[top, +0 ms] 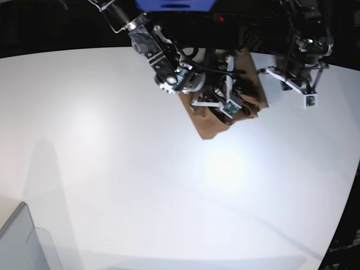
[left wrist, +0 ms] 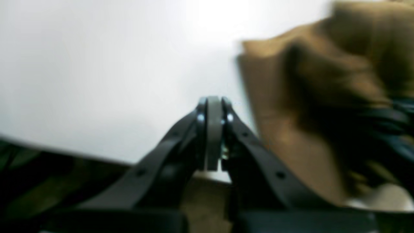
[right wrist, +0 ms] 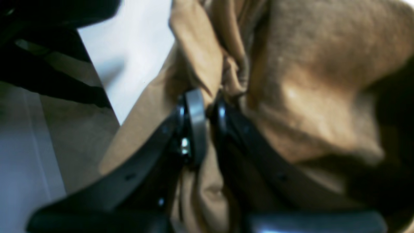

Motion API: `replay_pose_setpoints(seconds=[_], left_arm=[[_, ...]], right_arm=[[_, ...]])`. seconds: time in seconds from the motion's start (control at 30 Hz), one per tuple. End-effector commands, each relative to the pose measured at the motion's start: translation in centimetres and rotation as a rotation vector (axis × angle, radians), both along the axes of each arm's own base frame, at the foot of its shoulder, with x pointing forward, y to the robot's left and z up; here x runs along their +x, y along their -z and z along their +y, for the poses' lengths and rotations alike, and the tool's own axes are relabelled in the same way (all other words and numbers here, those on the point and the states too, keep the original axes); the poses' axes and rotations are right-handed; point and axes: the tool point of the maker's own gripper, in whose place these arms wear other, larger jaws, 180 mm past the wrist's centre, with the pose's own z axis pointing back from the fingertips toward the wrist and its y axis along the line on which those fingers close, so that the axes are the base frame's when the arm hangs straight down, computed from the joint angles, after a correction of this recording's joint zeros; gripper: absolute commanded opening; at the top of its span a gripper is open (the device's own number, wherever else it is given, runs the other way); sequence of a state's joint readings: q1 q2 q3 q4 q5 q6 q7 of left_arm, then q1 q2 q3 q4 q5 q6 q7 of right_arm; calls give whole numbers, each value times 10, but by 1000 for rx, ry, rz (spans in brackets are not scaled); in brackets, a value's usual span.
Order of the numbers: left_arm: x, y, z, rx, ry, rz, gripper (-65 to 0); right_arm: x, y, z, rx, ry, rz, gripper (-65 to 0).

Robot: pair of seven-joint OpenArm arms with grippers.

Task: Layout the t-shirt on the table in an organized manner, then fold the t-shirt properly
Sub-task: 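Fold the bundle over on itself with both grippers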

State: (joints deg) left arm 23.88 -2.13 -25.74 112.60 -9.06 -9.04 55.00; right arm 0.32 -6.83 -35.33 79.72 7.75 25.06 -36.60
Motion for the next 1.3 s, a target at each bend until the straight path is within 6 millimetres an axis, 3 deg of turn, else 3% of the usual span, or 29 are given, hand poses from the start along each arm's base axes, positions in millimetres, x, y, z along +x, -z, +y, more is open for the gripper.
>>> replay_pose_setpoints(seconds=[0.0,0.13,0.27,0.37,0.5,0.7,0.77,0.83,0.93,1.03,1.13,1.27], left_arm=[[7,-13,6,16,-9,-49,-650],[3,-14,19,32,-42,-46,-650],[3,-15,19,32,-43,-46,-650],[4,-17,14,19,-11,-55,-649],[4,-27,11,-50,54,-111,-646],[-6,-24,-17,-229,46,-122,-627],[-10,-23,-28,-290,36,-133,-561],[-13,-24,-38,-351,27,-145,-445],[-17,-26,-46,-414,28,-156,-236],[-17,-26,-49,-451,25,-166,-83],[-16,-21,-50,-460,17,-158,-7],[0,-12,-51,-506,-1,-170,0]], right_arm=[[6,-16,10,46,-4,-27,-552],[-1,-28,19,71,-29,-52,-378],[-7,-60,24,136,-28,-108,-283],[-8,-84,21,181,-8,-155,-252],[-4,-101,0,179,2,-232,-249],[27,-118,-56,153,150,-313,-247],[39,-115,-76,128,204,-319,-246],[47,-111,-90,105,235,-325,-246],[48,-107,-98,85,239,-324,-246],[47,-105,-99,78,236,-323,-246],[44,-102,-100,78,241,-309,-246],[42,-99,-100,74,241,-301,-246]])
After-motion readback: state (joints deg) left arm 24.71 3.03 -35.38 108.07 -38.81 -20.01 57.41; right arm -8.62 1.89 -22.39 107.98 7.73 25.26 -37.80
